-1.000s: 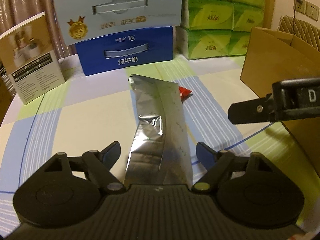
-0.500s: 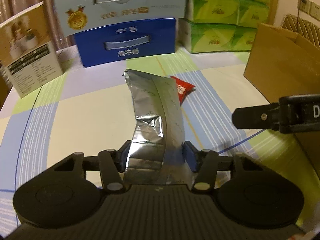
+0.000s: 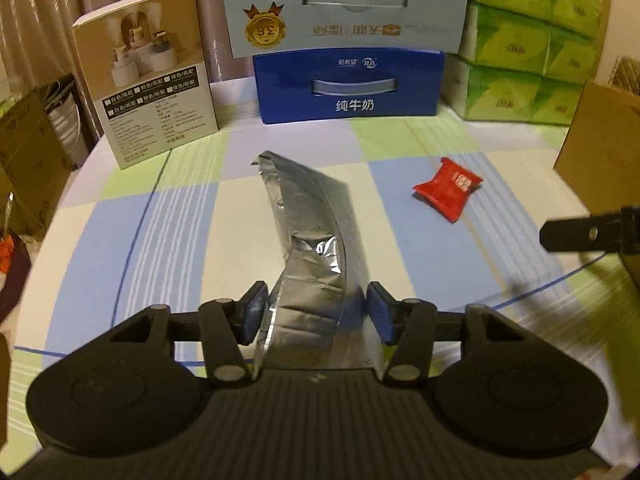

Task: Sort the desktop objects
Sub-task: 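Grasp the silver foil bag with the left tool while the right tool grasps the red candy packet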

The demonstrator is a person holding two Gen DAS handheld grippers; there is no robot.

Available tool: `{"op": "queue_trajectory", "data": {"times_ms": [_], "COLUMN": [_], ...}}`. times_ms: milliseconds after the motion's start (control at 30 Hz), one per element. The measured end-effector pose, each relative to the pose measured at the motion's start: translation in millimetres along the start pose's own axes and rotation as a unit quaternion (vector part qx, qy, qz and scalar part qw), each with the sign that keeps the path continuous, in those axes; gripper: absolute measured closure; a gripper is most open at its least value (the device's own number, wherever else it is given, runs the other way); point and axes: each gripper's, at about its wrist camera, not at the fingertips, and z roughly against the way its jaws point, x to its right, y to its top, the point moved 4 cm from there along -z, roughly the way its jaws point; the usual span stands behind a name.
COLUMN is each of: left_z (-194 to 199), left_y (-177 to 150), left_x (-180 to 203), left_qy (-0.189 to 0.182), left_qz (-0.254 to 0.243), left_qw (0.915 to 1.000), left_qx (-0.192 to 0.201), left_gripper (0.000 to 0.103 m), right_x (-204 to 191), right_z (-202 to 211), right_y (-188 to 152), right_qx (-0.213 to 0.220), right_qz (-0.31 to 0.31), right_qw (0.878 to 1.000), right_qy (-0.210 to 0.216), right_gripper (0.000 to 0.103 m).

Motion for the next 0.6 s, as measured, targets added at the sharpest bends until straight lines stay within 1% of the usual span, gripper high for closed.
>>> {"op": "queue_trajectory", "data": {"times_ms": [100, 200, 300, 400, 467, 533, 600], "left_z": [1, 6, 8, 5, 3, 2, 3], "left_y": [0, 2, 6, 7, 7, 8, 9], "left_x": [2, 4, 4, 0, -4, -7, -8], "left_qy": [0.014, 0.026, 0.024, 0.023, 0.014, 0.007, 0.003], "left_qz": [-0.014, -0.027, -0.030, -0.026, -0.016, -0.006, -0.004], "left_qw": [0.9998, 0.9992, 0.9990, 0.9992, 0.9996, 0.9998, 0.9998], "left_qx": [0.002, 0.014, 0.023, 0.022, 0.019, 0.018, 0.019], "left_gripper": [0.043, 0.041, 0.040, 0.040, 0.040, 0.040, 0.040], "right_x": [-7, -13, -18, -23, -24, -24, -24], "right_z": [-7, -19, -36, -55, -68, -79, -88], "right_y": [3, 9, 16, 19, 21, 24, 29], "right_qx": [0.008, 0.013, 0.010, -0.002, -0.012, -0.019, -0.024], "right_qz": [0.036, 0.080, 0.121, 0.169, 0.194, 0.207, 0.216], "right_qw": [0.999, 0.997, 0.992, 0.985, 0.981, 0.978, 0.976], "right_qy": [-0.008, -0.016, -0.022, -0.020, -0.019, -0.015, -0.008], "right_gripper": [0.002, 0.002, 0.002, 0.002, 0.003, 0.009, 0.012]}}
